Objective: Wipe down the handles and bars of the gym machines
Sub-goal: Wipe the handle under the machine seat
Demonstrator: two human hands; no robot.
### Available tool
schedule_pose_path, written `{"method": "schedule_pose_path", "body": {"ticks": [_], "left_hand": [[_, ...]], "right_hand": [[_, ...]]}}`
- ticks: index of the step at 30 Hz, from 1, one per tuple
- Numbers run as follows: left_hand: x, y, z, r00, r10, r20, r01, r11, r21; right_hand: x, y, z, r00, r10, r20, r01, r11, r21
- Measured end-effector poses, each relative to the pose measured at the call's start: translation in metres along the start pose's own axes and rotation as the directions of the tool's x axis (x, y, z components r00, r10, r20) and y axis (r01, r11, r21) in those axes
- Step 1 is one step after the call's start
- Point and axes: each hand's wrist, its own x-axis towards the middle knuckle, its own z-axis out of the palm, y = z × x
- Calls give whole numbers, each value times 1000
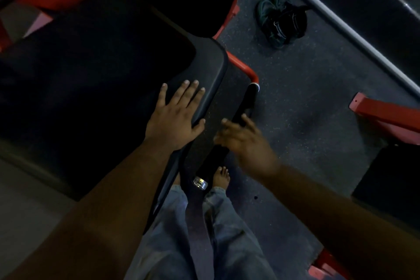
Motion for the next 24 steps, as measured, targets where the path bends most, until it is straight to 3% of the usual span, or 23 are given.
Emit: {"method": "schedule_pose_path", "body": {"ticks": [3, 5, 8, 10, 15, 17, 21, 24], "left_hand": [[0, 1, 1, 1000, 5, -1, -5, 1000, 2], [-1, 0, 2, 1000, 2, -12, -2, 1000, -11], [0, 0, 0, 1000, -3, -17, 3, 1000, -14], [0, 1, 0, 1000, -1, -12, 1, 1000, -9], [-1, 0, 1, 1000, -3, -26, 2, 999, -34], [-1, 0, 1, 999, -3, -33, 3, 1000, -24], [0, -1, 0, 1000, -2, -28, 2, 1000, -15], [-1, 1, 1, 1000, 1, -17, -1, 1000, -25]], "right_hand": [[-4, -5, -4, 993, -92, 68, 91, 996, 21], [2, 21, -13, 998, -50, 36, 50, 999, -4], [23, 72, -20, 981, 169, 91, -173, 984, 40], [39, 100, -19, 930, 327, 165, -345, 933, 99], [73, 134, -13, 775, 568, 276, -624, 757, 193], [82, 128, -12, 743, 605, 285, -664, 722, 197], [67, 100, -28, 825, 480, 299, -563, 745, 358], [39, 84, -36, 903, 362, 231, -429, 779, 456]]}}
